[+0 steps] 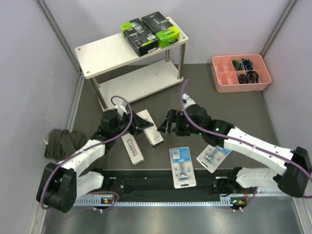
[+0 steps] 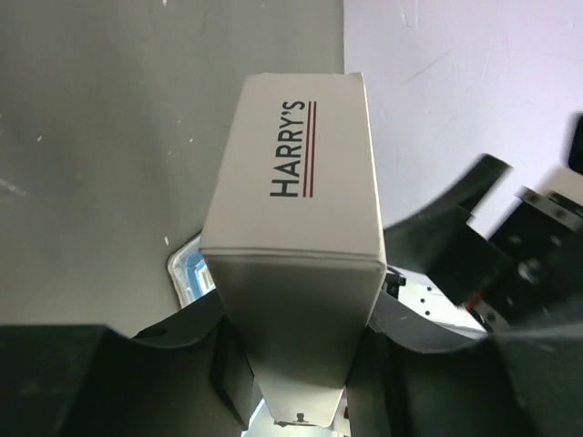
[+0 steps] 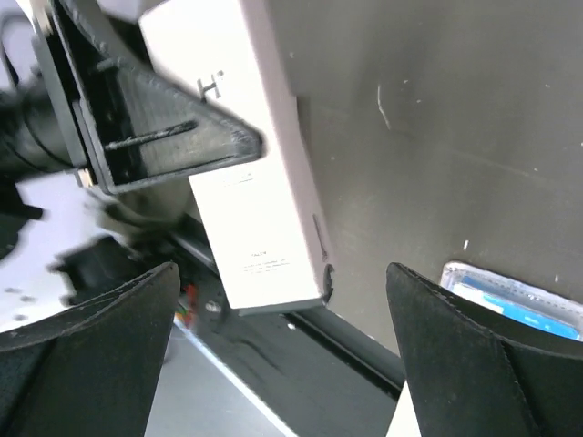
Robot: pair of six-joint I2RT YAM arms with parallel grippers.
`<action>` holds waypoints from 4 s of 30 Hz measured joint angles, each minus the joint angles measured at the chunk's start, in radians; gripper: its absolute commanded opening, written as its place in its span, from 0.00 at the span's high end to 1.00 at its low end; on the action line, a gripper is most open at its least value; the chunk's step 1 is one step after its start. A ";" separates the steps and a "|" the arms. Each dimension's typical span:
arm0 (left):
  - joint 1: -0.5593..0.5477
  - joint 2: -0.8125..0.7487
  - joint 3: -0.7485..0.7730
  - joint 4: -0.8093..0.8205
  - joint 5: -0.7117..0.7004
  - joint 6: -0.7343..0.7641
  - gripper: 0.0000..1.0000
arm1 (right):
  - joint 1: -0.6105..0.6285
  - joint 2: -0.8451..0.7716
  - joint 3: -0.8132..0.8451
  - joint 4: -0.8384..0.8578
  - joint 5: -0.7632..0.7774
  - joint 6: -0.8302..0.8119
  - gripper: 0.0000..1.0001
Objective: Place and organize the shaving razors onto the shelf
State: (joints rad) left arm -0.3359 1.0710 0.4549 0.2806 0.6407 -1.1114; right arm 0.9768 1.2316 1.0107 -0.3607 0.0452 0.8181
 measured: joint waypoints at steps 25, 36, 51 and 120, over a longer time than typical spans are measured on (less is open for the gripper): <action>-0.002 0.391 0.163 0.617 0.101 -0.274 0.98 | -0.233 -0.227 -0.541 0.793 -0.362 0.487 0.13; -0.020 0.411 0.175 0.694 0.103 -0.322 0.98 | -0.234 -0.085 -0.536 0.903 -0.338 0.505 0.37; -0.030 0.411 0.175 0.715 0.101 -0.339 0.96 | -0.234 -0.027 -0.517 1.033 -0.301 0.529 0.65; -0.036 -0.019 0.223 -0.584 -0.341 0.380 0.01 | -0.280 0.031 0.206 0.297 -0.392 0.162 0.91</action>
State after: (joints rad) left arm -0.3721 1.0519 0.6777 -0.3031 0.2996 -0.7311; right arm 0.6971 1.2629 1.2167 -0.0639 -0.3466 0.9802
